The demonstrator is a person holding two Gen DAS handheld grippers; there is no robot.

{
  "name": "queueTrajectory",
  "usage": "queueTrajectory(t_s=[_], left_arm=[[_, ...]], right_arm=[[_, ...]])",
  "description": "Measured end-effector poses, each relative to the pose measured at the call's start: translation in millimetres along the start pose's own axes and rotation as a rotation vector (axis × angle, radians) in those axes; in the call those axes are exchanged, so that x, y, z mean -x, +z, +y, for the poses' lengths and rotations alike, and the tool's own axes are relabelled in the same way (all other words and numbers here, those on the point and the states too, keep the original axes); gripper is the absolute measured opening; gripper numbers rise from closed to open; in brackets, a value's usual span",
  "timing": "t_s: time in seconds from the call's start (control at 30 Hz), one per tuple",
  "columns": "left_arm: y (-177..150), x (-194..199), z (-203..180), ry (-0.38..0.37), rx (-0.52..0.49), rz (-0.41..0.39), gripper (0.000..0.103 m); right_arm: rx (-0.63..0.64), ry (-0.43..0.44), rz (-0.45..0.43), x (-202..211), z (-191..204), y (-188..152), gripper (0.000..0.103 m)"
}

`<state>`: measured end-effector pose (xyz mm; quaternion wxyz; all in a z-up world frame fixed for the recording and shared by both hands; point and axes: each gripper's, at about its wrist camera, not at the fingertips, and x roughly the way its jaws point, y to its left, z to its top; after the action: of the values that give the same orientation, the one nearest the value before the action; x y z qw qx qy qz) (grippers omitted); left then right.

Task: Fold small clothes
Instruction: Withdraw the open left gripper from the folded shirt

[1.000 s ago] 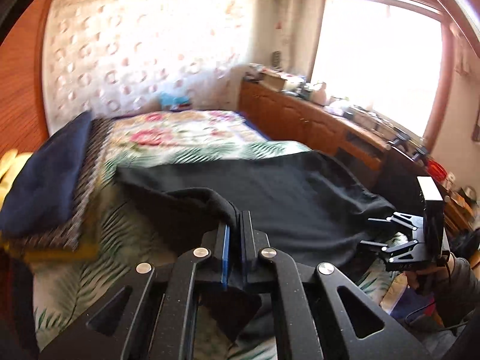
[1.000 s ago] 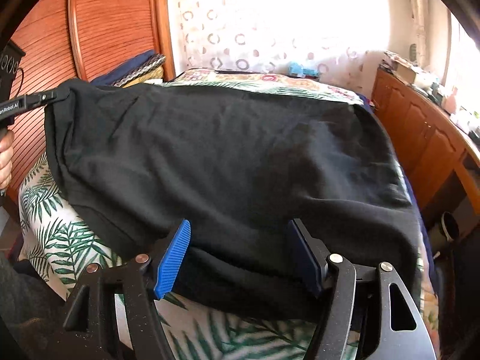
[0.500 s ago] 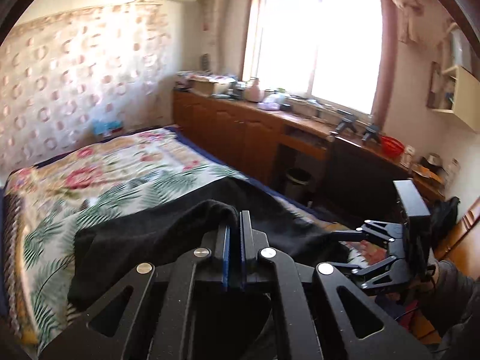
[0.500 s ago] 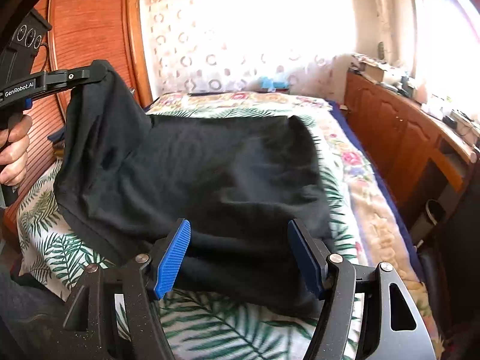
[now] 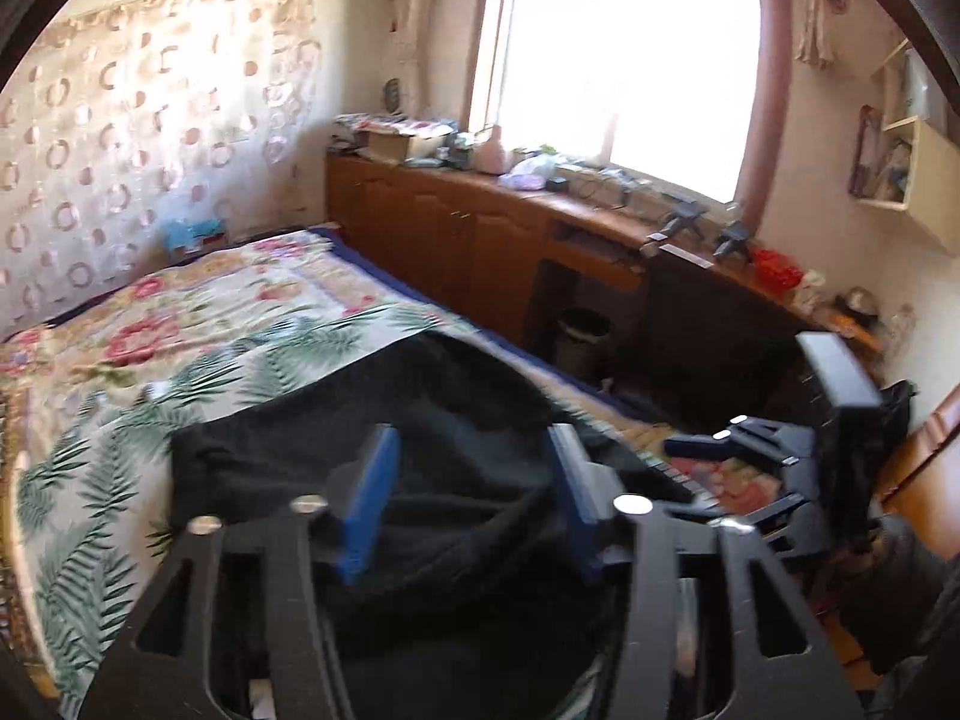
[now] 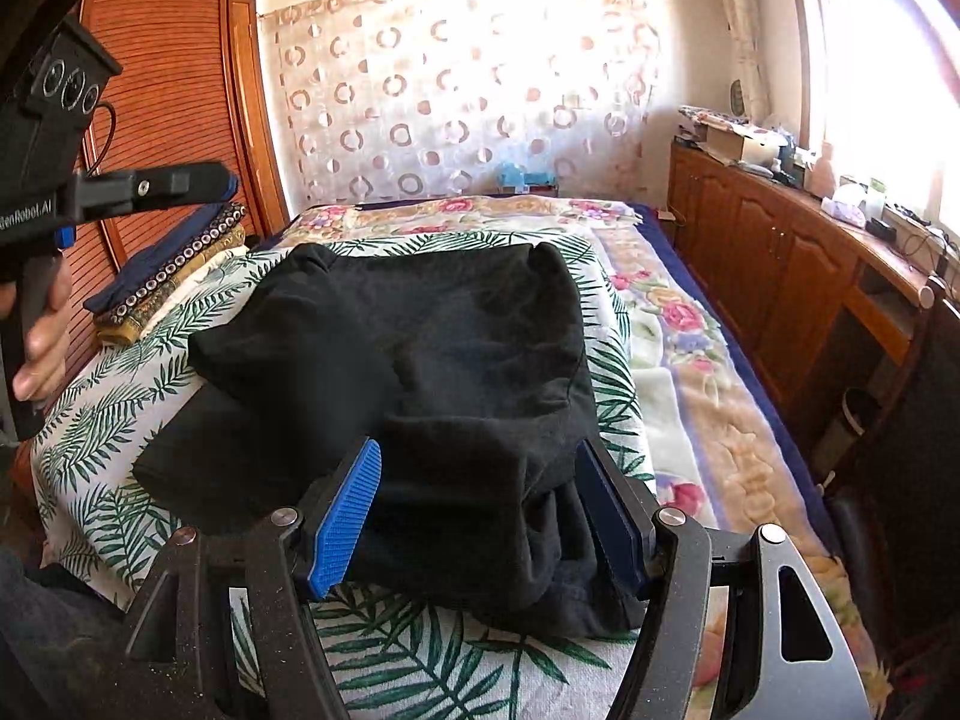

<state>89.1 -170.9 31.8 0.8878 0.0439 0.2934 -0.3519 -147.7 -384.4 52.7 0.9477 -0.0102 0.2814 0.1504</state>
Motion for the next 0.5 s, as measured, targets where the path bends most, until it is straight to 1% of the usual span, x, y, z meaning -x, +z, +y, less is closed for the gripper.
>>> queueTrajectory(t_s=[0.03,0.07,0.27,0.43,0.5], left_arm=[[-2.8,-0.1,3.0,0.017,0.000,-0.001,0.072],[-5.9,1.2,7.8,0.038,0.001,-0.005,0.076],[-21.6,2.3,33.2,0.140,0.015,-0.002,0.077],[-37.3,8.6,52.4,0.197,0.048,-0.002,0.077],[-44.5,10.9,59.0,0.222,0.061,0.000,0.077]], right_arm=[[0.001,0.008,0.002,-2.6,-2.7,3.2,0.069],[0.007,0.015,0.004,-4.6,-1.9,6.4,0.069],[0.058,0.035,0.011,-12.2,1.9,18.0,0.069],[0.086,0.067,-0.009,-12.4,8.3,27.5,0.070],[0.100,0.074,-0.009,-14.4,12.6,31.0,0.071]])
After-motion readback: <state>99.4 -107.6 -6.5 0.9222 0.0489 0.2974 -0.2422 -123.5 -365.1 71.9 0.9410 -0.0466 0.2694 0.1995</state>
